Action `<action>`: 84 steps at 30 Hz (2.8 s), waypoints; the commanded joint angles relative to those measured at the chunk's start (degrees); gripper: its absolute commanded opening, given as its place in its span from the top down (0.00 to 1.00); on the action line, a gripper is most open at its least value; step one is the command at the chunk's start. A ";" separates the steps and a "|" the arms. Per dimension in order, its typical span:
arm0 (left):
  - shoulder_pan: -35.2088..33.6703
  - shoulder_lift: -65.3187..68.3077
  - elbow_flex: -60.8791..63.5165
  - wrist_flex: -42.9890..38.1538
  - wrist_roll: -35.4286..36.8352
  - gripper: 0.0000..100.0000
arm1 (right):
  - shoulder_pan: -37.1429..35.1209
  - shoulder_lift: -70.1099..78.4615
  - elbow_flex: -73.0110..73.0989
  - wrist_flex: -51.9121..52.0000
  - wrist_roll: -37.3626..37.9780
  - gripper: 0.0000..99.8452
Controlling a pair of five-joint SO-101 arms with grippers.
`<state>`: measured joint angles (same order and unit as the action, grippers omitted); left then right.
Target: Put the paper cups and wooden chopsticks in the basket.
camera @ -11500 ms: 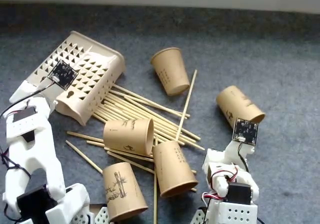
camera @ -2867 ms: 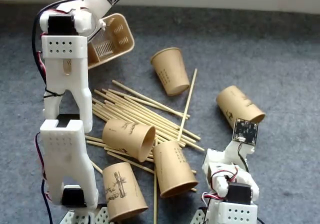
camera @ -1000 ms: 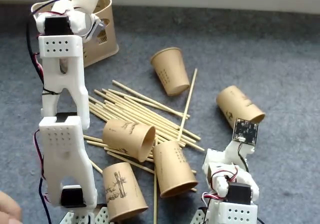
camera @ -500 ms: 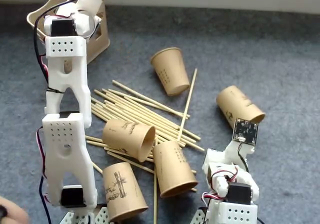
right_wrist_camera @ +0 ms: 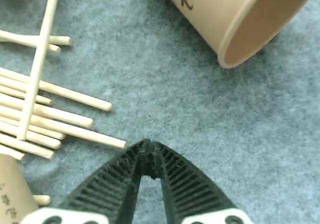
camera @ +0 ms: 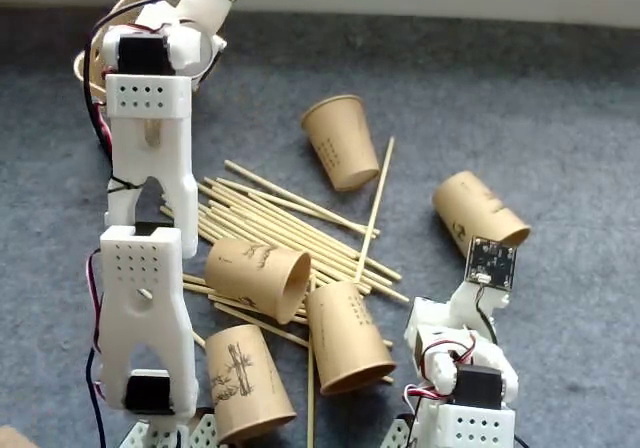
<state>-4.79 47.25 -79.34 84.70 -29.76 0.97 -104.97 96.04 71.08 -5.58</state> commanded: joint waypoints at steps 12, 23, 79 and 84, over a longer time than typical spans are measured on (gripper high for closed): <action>-2.77 -0.92 10.59 -7.91 -0.79 0.94 | 0.48 -0.31 6.46 0.57 -0.44 0.99; -2.51 -1.54 10.24 -6.42 -0.70 0.99 | 0.48 -0.31 6.46 0.57 -0.44 0.99; 26.15 -19.91 28.44 16.26 -3.16 0.99 | 0.48 -0.31 6.46 0.57 -0.44 0.99; 26.15 -20.18 28.53 16.26 -3.52 0.99 | 0.48 -0.31 6.46 0.57 -0.44 0.99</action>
<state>20.62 30.90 -50.68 100.62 -32.75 0.97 -104.97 96.04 71.08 -5.58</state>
